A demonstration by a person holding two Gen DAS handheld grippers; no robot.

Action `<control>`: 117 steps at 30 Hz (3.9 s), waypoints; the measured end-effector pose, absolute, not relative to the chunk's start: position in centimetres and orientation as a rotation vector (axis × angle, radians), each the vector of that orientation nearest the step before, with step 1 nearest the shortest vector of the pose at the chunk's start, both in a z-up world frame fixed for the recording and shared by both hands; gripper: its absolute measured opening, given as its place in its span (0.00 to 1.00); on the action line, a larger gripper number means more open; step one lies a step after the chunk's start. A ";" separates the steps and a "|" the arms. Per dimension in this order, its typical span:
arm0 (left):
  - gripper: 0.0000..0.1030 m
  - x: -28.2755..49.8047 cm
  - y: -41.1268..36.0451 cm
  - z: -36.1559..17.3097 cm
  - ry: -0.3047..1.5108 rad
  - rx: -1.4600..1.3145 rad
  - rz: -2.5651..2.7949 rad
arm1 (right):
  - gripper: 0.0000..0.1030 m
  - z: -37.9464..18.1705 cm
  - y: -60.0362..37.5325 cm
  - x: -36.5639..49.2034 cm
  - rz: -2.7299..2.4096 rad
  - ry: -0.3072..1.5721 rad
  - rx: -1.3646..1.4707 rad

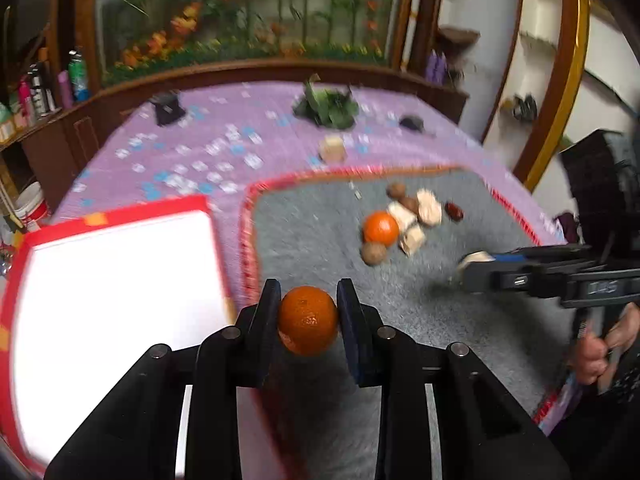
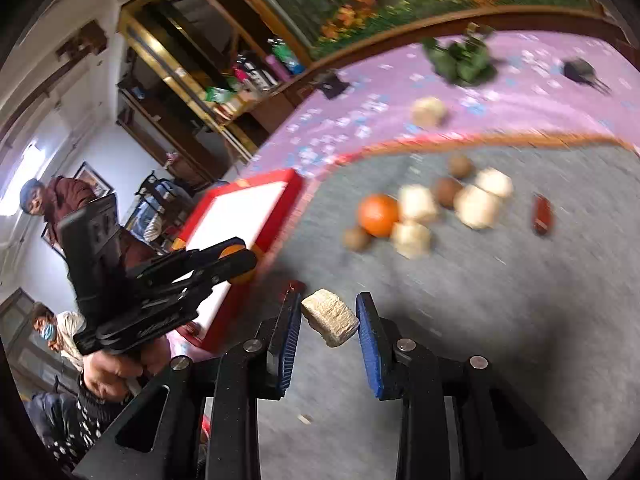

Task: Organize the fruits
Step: 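Carry the orange and the cube into the white tray and open both tools, then grasp a second orange with the left tool while the right tool grasps a beige cube, then carry the orange and the cube into the white tray and release them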

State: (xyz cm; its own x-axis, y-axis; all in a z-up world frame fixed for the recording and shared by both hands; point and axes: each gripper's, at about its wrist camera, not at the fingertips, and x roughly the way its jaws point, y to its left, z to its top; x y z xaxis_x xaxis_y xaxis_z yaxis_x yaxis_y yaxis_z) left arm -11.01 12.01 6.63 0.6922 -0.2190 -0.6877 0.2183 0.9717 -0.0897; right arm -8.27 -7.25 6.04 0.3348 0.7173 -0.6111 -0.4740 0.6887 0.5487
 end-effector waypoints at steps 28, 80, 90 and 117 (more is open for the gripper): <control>0.51 -17.9 23.0 5.0 0.787 0.029 0.127 | 0.40 6.3 12.4 -9.2 0.991 0.954 0.165; 0.45 -1.4 -0.5 3.2 0.946 0.457 -0.464 | 0.22 1.3 -14.3 0.7 0.615 1.042 0.413; 0.45 0.1 -0.9 2.0 0.977 0.488 -0.528 | 0.23 0.7 -13.4 1.3 0.637 1.083 0.393; 0.30 -8.4 9.3 9.2 0.717 0.154 -0.306 | 0.19 3.7 -10.1 -1.2 0.774 0.959 0.523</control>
State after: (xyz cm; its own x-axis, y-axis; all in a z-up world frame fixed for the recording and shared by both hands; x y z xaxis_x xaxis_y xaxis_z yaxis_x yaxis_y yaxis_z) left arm -8.36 9.34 9.20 0.7116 -0.2221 -0.6665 0.3267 0.9445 0.0340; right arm -1.18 -10.08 3.70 0.3470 0.7784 -0.5231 -0.3471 0.6248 0.6994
